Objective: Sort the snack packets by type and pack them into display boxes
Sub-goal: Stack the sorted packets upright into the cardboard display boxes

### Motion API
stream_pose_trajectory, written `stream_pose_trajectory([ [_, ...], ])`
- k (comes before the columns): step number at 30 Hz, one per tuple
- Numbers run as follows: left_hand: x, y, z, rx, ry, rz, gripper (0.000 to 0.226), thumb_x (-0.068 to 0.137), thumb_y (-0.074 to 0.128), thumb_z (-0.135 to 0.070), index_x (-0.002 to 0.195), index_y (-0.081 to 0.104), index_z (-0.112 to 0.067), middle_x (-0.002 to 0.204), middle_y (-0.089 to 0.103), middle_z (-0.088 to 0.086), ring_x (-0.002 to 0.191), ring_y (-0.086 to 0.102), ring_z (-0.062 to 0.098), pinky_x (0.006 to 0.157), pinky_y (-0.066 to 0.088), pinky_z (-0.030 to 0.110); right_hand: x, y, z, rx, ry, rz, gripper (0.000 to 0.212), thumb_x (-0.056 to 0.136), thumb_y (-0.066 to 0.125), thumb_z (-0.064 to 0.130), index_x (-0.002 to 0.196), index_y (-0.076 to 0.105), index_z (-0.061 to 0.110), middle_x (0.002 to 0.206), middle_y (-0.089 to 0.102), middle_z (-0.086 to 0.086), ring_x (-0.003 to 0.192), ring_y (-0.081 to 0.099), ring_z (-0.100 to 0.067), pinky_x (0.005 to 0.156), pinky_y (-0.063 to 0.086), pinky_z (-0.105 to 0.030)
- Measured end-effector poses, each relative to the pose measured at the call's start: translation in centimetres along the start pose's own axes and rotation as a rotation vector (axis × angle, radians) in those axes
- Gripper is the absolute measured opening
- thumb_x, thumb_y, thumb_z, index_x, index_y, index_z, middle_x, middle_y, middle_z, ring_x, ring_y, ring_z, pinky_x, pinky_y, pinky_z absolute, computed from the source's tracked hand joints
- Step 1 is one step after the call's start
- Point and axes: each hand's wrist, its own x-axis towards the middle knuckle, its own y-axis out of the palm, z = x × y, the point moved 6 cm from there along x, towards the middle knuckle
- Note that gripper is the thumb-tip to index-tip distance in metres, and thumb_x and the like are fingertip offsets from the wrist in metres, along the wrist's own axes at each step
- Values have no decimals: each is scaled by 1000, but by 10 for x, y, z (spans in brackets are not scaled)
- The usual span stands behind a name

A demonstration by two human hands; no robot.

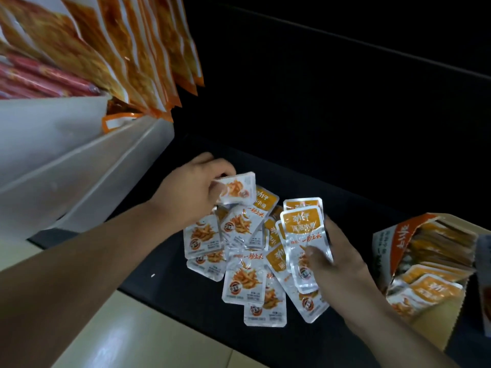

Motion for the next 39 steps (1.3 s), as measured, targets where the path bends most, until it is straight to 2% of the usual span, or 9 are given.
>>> stream_pose_trajectory([
  [3, -19, -17, -24, -218, -1, -66, 33, 97, 65, -13, 121, 70, -35, 106, 56, -15, 94, 61, 4, 80, 52, 21, 2, -3, -1, 5, -12, -5, 48, 107, 51, 20, 139, 47, 57, 96, 70, 33, 81, 70, 10, 51, 53, -12],
  [7, -44, -2, -53, -591, -172, 337, 42, 95, 73, -11, 120, 72, -44, 105, 72, -19, 102, 67, -6, 83, 57, 14, 6, -6, -2, -6, -14, 61, 48, 106, 54, 22, 131, 50, 63, 102, 72, 29, 86, 72, 6, 60, 55, -16],
  [11, -40, 16, -76, -546, -101, 511, 61, 84, 84, -11, 135, 64, -38, 98, 76, -20, 96, 70, -6, 90, 57, 18, 5, -3, 4, -104, -42, 248, 48, 108, 51, 22, 133, 51, 63, 112, 73, 25, 97, 72, 1, 84, 58, -31],
  [17, -20, 47, -109, -301, 149, 390, 66, 82, 86, -21, 139, 57, -34, 108, 59, -16, 98, 62, 4, 81, 57, 30, 6, 2, 2, -171, -55, 278, 47, 106, 45, 36, 138, 41, 70, 142, 55, 26, 131, 50, 2, 114, 41, -37],
  [21, -19, 65, -115, -349, 216, 233, 63, 82, 84, -17, 140, 59, -23, 114, 60, -8, 102, 62, 6, 85, 56, 32, 3, 0, 5, -91, -52, 256, 39, 103, 51, 50, 127, 39, 77, 126, 51, 40, 117, 48, 15, 98, 39, -21],
  [28, -42, 44, -95, -80, 51, -195, 54, 89, 76, -49, 133, 63, -20, 128, 55, -2, 115, 54, 19, 97, 49, 40, -4, 2, -5, -83, 25, 74, 53, 106, 47, 11, 118, 53, 62, 105, 71, 22, 86, 66, 13, 65, 58, -16],
  [32, -84, 27, -89, -337, -260, -147, 39, 91, 69, -55, 124, 56, -40, 112, 52, -24, 102, 56, -3, 77, 46, 8, -13, -4, -2, 42, 10, -51, 53, 106, 48, 10, 126, 54, 59, 99, 72, 28, 88, 69, 10, 67, 58, -20],
  [36, -97, 36, -114, -861, -538, 145, 34, 76, 63, -73, 106, 48, -70, 102, 66, -35, 94, 64, -16, 66, 49, 4, -25, -3, 14, 158, -68, -33, 63, 108, 49, 9, 139, 43, 63, 108, 74, 26, 100, 69, 8, 85, 58, -28],
  [39, -94, 39, -131, -1118, -499, 234, 37, 82, 62, -72, 118, 53, -72, 114, 69, -35, 105, 64, -15, 85, 55, 12, -30, -3, 22, 179, -83, 21, 76, 107, 50, 8, 144, 28, 70, 112, 72, 30, 97, 68, 12, 92, 59, -32],
])
